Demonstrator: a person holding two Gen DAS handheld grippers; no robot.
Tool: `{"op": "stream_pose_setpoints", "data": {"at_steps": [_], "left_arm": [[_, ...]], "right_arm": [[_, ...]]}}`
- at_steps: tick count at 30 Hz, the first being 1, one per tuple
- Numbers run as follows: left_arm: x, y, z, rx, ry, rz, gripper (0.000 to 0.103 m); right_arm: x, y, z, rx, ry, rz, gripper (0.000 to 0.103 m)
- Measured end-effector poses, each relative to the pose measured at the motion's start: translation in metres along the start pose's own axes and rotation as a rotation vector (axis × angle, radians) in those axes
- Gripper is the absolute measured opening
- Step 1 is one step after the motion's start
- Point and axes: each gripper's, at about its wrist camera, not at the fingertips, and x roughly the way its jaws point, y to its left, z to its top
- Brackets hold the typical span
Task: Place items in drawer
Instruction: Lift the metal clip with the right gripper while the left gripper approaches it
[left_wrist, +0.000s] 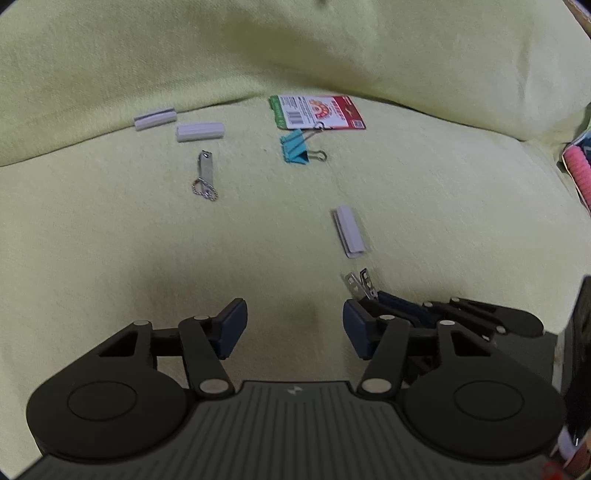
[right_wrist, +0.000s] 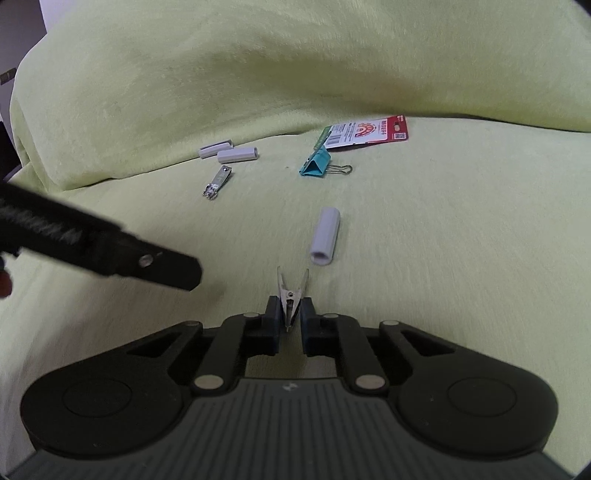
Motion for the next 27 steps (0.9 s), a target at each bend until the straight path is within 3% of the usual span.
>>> {"op": "stream_pose_setpoints", "data": {"at_steps": [3,5,8,14,22,27], "left_arm": [[0.005,-0.004,-0.002,-0.023,0.036,-0.037,0.051],[0.008,-0.008,-0.003,-0.038,0.067,-0.063,0.038],[0.012,-0.019,-0.009,-0.033,0.1,-0.085,0.028],[0.015,-0.027,-0.017,-0.091,0.136,-0.144,0.026],[0.02,-0.036,-0.017,-0.127,0.188,-0.197,0.022],[0.021,-0.038,-0.016,-0.138,0.205,-0.171,0.022]], "right_arm": [[-0.015,0.008,-0.009,-0.025,-0.013,-0.022,0.01],[-0.026,0.015,-0.015,-0.051,-0.027,-0.047,0.01],[-0.038,0.024,-0.023,-0.097,-0.035,-0.08,0.01],[-0.051,0.038,-0.037,-0.182,-0.029,-0.129,0.009],[-0.061,0.038,-0.043,-0.199,-0.023,-0.149,0.009],[-0.063,0.033,-0.042,-0.172,0.004,-0.134,0.009]]}}
